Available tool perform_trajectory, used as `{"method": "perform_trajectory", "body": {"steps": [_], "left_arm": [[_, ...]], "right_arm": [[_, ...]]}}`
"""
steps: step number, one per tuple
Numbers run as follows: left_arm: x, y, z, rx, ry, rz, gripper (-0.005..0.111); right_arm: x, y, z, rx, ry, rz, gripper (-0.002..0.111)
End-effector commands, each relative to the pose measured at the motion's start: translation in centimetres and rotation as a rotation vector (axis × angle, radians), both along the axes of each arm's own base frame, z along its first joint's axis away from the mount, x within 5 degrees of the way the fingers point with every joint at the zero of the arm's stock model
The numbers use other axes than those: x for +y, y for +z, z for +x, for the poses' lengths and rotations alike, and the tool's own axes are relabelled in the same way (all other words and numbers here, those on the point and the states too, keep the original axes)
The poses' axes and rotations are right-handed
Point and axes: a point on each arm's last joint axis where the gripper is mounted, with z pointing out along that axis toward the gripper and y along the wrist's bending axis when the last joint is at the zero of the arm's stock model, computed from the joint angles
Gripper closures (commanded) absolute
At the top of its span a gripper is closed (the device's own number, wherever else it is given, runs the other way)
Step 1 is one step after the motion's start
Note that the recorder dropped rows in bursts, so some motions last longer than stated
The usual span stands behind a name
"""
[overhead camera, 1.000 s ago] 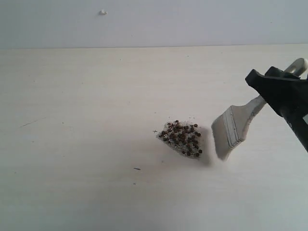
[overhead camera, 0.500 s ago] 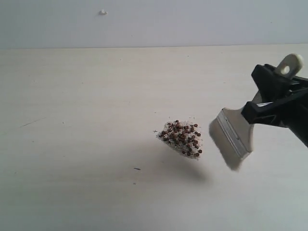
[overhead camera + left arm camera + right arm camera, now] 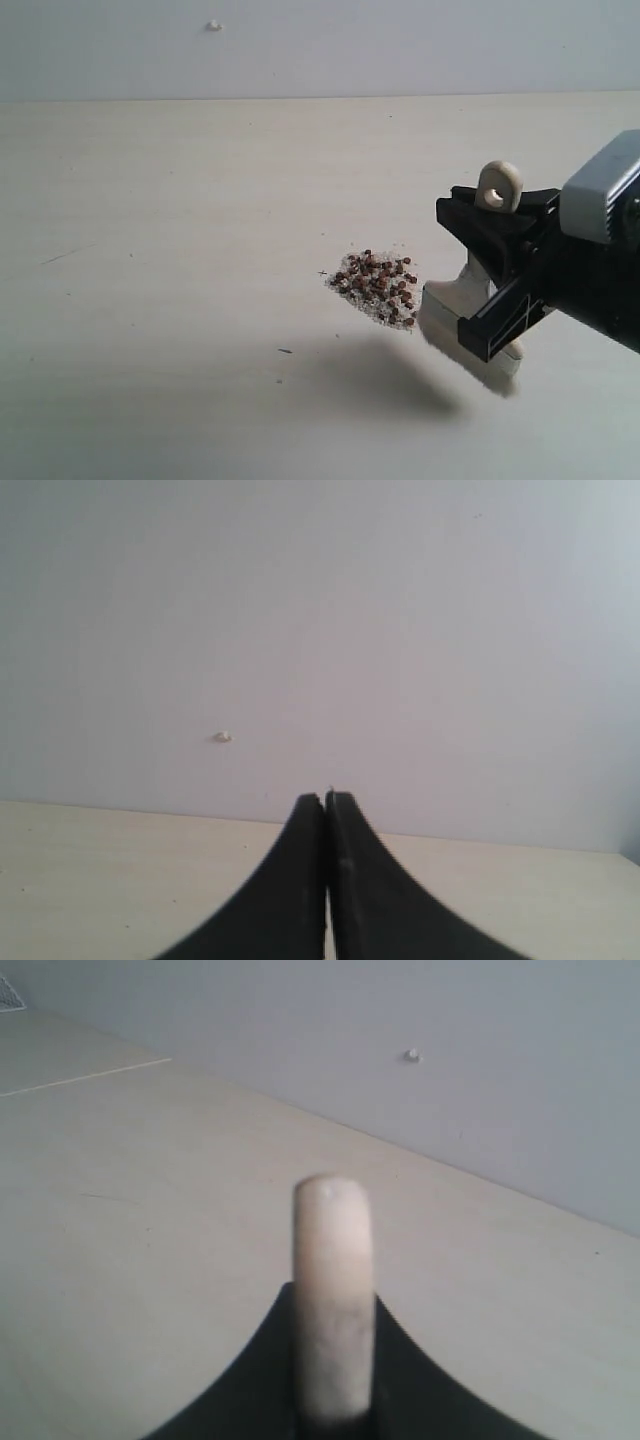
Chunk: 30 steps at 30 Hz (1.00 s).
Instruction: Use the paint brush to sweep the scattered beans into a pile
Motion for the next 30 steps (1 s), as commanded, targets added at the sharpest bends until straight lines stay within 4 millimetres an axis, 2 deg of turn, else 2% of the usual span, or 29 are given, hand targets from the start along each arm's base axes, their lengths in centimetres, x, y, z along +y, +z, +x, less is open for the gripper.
{"method": "perform_trajectory", "body": {"steps": [1, 4, 9, 16, 21, 24, 30], "left_arm": [[0.0, -0.1, 0.0, -0.001, -0.001, 0.001, 0.107], [0.0, -0.1, 0.0, -0.001, -0.001, 0.001, 0.107], [0.0, -0.1, 0.0, -0.001, -0.001, 0.001, 0.107], [0.0, -0.1, 0.0, -0.001, -0.001, 0.001, 0.107], [0.0, -0.1, 0.0, -0.001, -0.001, 0.001, 0.107], [0.0, -0.1, 0.0, -0.001, -0.001, 0.001, 0.107], [0.0, -0.1, 0.0, -0.001, -0.001, 0.001, 0.107]], "right_arm": [[-0.1, 1.1, -0.8, -0.034, 0.057, -0.050, 0.108], [0.1, 1.7, -1.2, -0.016, 0.112, -0.127, 0.108], [1.2, 3.0, -1.6, 0.002, 0.253, -0.128, 0.108], [2.7, 4.8, -2.3, 0.118, 0.465, -0.162, 0.108], [3.1, 5.1, -3.1, 0.155, 0.567, -0.159, 0.108], [3.1, 5.0, -3.5, 0.184, 0.612, -0.159, 0.108], [3.2, 5.5, -3.3, 0.265, 0.574, -0.128, 0.108]]}}
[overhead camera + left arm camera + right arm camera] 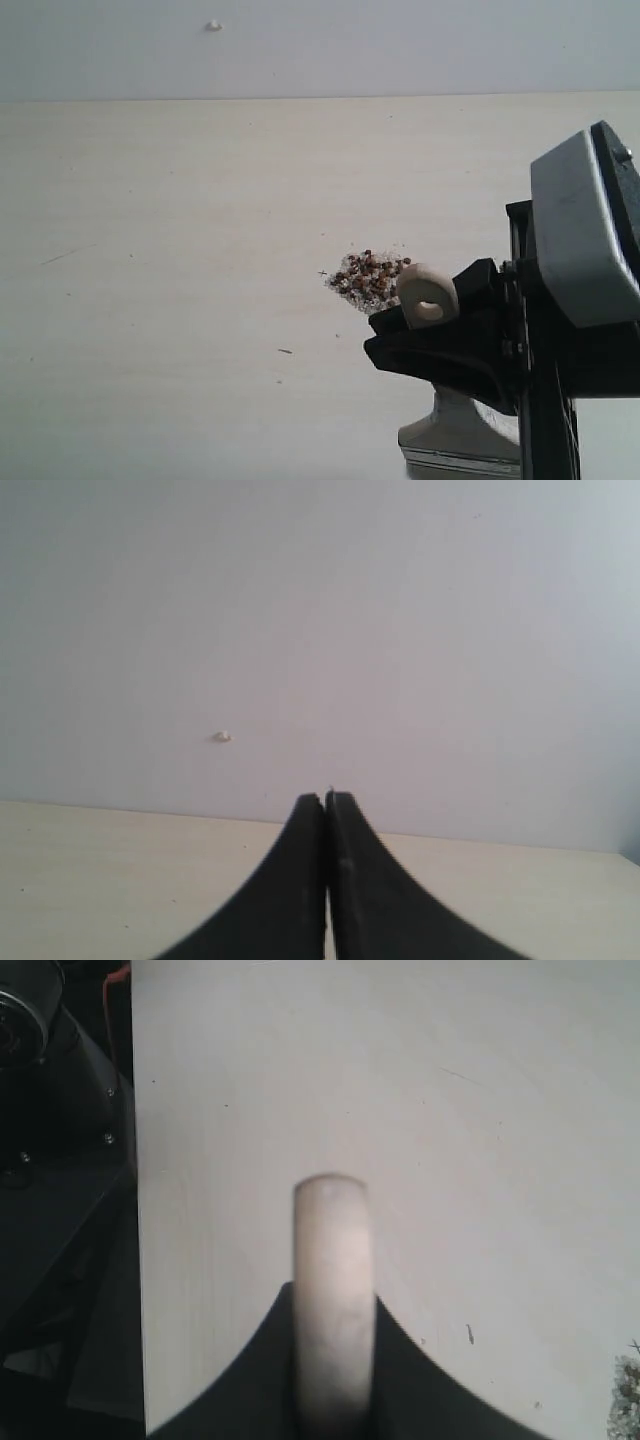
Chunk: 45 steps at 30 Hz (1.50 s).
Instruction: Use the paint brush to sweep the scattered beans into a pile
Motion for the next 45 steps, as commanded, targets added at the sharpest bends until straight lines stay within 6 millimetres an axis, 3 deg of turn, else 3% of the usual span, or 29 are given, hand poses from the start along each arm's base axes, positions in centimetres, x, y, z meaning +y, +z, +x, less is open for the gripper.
{"method": "perform_trajectory", "body": {"steps": [1, 10, 45], "left_arm": [[0.0, -0.1, 0.0, -0.001, 0.001, 0.001, 0.107], [0.0, -0.1, 0.0, -0.001, 0.001, 0.001, 0.107], [0.0, -0.1, 0.0, -0.001, 0.001, 0.001, 0.107]], "right_arm": [[0.2, 1.0, 0.3, 0.040, -0.027, 0.034, 0.108], [-0.2, 0.9, 1.3, -0.001, -0.135, 0.009, 0.108], [-0.2, 0.9, 1.3, -0.002, -0.137, 0.008, 0.108]]}}
